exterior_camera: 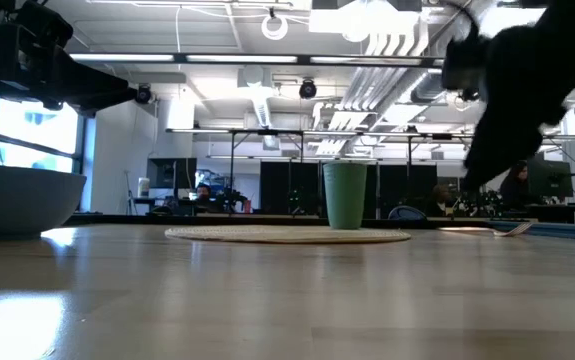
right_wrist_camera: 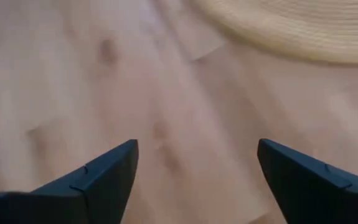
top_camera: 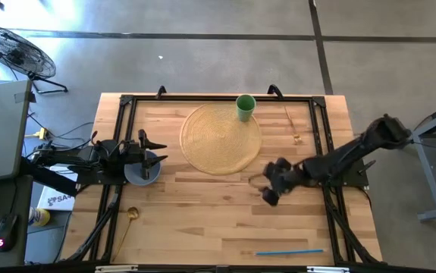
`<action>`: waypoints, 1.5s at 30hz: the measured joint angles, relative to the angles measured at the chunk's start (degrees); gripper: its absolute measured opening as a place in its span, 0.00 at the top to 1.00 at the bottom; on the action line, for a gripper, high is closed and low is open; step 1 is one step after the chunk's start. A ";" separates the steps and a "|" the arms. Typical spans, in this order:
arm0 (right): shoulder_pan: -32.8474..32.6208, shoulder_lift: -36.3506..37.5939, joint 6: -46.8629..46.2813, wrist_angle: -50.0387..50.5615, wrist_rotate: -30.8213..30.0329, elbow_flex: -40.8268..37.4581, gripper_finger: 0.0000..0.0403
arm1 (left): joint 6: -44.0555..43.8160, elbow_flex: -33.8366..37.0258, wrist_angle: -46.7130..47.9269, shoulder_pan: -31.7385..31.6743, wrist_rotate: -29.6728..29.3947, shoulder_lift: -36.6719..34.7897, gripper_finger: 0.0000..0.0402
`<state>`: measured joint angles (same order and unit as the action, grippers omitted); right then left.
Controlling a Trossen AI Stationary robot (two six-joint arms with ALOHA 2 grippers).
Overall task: Pick & Place Utensil
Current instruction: Put the blue straw into the green cup on the brown mat
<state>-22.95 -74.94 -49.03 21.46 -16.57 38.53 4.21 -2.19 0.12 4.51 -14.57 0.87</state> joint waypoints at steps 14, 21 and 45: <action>-22.62 -25.94 -10.61 20.28 8.22 29.91 0.46 | 0.00 0.00 0.00 0.00 0.00 0.00 0.57; -25.01 -33.58 -14.01 20.33 11.21 35.59 0.57 | -0.01 0.01 0.00 0.01 -0.01 0.00 0.57; -30.23 -41.94 -6.25 9.57 6.98 37.32 0.86 | 0.00 0.00 0.00 0.00 -0.02 0.02 0.57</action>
<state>-53.18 -116.88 -55.28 31.03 -9.59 75.85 4.21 -2.19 0.12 4.52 -14.59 0.89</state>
